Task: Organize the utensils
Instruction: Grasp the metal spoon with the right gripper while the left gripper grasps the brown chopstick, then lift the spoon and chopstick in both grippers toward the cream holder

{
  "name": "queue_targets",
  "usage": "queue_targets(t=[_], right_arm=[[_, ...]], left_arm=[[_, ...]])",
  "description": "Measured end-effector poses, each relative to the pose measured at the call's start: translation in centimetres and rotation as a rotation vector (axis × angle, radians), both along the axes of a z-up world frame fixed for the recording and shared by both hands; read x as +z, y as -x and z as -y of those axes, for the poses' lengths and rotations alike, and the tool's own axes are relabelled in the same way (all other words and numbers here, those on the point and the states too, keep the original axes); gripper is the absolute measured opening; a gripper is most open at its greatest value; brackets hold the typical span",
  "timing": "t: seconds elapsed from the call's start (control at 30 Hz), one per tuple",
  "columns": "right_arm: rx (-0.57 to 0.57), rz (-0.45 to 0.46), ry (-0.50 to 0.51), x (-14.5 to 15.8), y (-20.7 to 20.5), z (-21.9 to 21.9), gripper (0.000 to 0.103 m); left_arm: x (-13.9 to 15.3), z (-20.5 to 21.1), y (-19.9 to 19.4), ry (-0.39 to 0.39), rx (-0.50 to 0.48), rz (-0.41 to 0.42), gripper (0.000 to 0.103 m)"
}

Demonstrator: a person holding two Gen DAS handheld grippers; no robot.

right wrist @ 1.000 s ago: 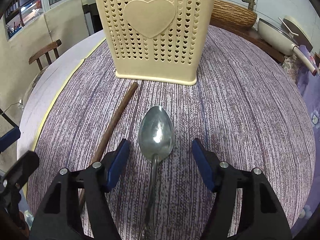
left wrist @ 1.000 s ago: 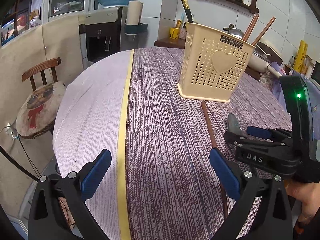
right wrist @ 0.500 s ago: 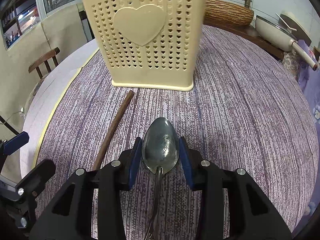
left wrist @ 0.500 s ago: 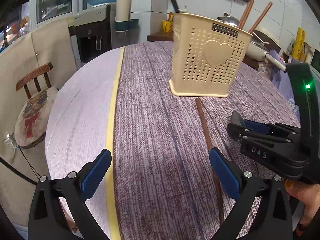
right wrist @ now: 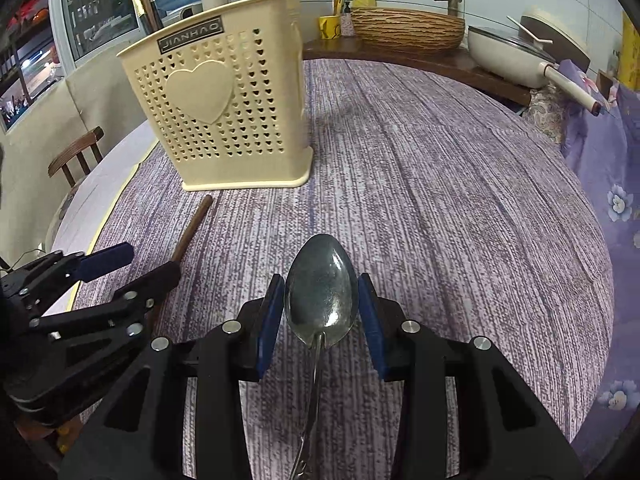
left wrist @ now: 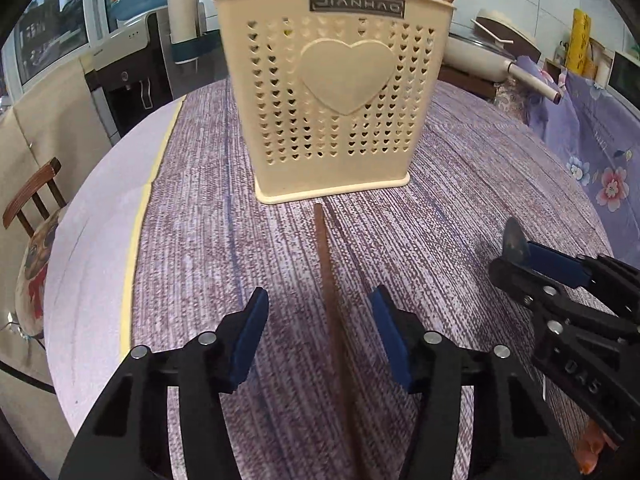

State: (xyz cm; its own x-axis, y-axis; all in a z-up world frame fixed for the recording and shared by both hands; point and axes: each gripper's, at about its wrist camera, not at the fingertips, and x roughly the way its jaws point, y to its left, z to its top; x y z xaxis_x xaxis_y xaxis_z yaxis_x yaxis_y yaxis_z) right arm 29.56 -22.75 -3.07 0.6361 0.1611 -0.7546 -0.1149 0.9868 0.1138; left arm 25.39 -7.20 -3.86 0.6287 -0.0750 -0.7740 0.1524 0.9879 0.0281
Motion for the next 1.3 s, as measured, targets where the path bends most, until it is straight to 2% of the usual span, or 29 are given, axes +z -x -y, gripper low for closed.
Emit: queue_targets(t=[0.13,0.4,0.57,0.7,0.8,1.03,1.3], right_arm=[[-0.009,-0.003,-0.011,-0.1,0.1,0.9,0.038],[-0.008,-0.003,-0.013,-0.3,0.0,1.0,0.038],[-0.006,-0.001,-0.013,-0.3,0.1,0.9,0.038],[-0.004,0.006,-0.022,-0.2,0.3,0.9,0.038],[0.002,0.011,-0.034,0.1,0.4,1.1,0.038],[0.015,0.039,-0.075,1.3,0.6,1.5,0.038],[0.022,0.097,-0.108,4.2,1.6,2.0,0.038]], left_arm=[[-0.5,0.4,-0.8,-0.002,0.011,-0.018,0.043],[-0.7,0.7,-1.9,-0.015,0.028,-0.015,0.038],[-0.6,0.7,-2.4,-0.022,0.033,-0.011,0.024],[-0.5,0.3,-2.6,-0.011,0.044,-0.015,0.008],[-0.2,-0.2,-2.7,0.034,0.054,-0.024,0.008],[1.8,-0.7,-1.6,0.073,0.047,0.032,0.008],[6.7,-1.1,0.2,0.140,0.020,0.149,0.008]])
